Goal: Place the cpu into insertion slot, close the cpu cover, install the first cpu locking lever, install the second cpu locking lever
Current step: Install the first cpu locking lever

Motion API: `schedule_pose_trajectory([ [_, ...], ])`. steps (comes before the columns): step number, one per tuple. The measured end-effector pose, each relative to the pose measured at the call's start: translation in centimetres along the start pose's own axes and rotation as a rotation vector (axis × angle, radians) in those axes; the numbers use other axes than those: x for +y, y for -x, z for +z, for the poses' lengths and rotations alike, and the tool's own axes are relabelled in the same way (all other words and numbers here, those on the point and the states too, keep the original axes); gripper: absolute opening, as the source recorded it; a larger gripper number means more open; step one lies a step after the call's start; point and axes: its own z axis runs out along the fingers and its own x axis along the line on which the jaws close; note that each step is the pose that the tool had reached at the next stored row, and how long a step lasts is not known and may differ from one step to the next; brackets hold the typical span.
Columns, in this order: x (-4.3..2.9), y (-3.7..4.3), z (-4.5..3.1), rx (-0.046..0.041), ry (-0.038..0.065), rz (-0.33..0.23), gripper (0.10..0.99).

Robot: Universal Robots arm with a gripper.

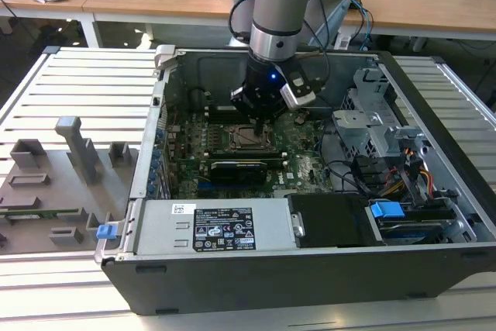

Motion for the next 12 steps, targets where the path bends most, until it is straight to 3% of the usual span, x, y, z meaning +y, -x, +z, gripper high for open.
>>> schedule_pose_trajectory([
  [5, -2.67, -0.09, 0.01, -0.0001, 0.000, 0.000, 0.106],
  [8, -2.76, -0.11, -0.22, 0.0000, 0.001, 0.000, 0.106],
  [12, -2.76, -0.14, -1.07, 0.0000, 0.000, 0.000, 0.106],
])
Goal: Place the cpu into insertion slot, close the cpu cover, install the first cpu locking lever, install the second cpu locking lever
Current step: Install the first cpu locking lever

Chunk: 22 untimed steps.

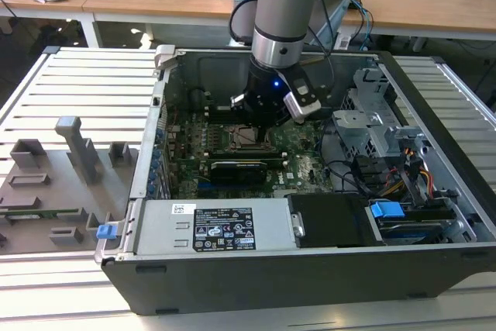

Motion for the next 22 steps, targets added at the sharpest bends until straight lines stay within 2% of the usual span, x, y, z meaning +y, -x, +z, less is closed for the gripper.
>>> schedule_pose_trajectory([
  [1, 0.00, -0.01, -0.34, 0.0000, 0.000, 0.000, 0.106],
  [12, 0.00, -0.06, -1.79, 0.0000, 0.000, 0.000, 0.106],
  [15, 0.00, -0.10, -2.80, 0.0000, 0.000, 0.000, 0.106],
  [22, 0.00, -0.10, -2.95, 0.0000, 0.000, 0.000, 0.106],
])
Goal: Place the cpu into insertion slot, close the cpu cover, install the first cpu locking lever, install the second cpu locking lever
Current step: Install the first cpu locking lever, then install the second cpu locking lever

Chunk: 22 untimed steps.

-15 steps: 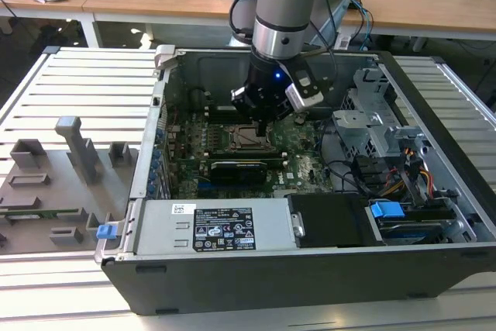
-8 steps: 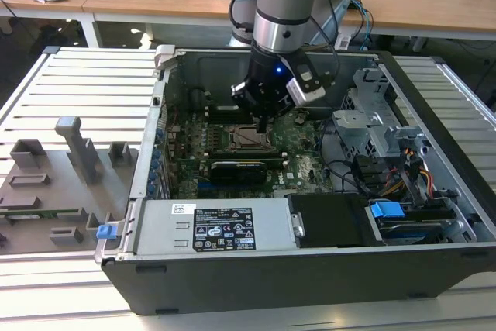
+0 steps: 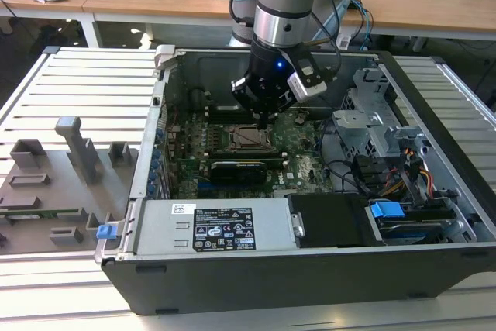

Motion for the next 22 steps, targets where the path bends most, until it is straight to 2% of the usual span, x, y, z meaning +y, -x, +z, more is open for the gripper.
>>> schedule_pose_trajectory([
  [8, 0.00, 0.00, 0.00, 0.0000, 0.000, 0.000, 0.106],
  [10, -0.45, -0.02, 0.00, 0.0000, 0.000, 0.000, 0.106],
  [16, -1.19, -0.04, 0.19, -0.0001, 0.000, 0.000, 0.106],
  [18, -1.26, -0.03, 0.59, -0.0001, 0.000, 0.000, 0.106],
  [22, -1.26, -0.02, 0.67, 0.0000, 0.000, 0.000, 0.106],
])
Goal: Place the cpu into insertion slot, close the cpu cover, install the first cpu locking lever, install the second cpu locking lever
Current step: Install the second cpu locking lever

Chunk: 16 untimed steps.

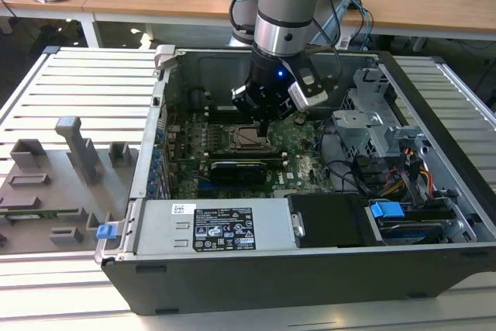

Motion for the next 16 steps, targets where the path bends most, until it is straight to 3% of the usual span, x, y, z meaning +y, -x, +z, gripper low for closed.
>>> schedule_pose_trajectory([
  [1, 0.00, 0.01, 0.01, -0.0005, 0.010, -0.001, 0.106],
  [3, 0.00, 0.00, 0.00, -0.0023, 0.067, -0.002, 0.106],
  [4, 0.01, 0.00, 0.00, -0.0027, 0.073, -0.003, 0.106],
  [16, -0.13, -0.01, 0.44, -0.0027, 0.074, -0.003, 0.106],
])
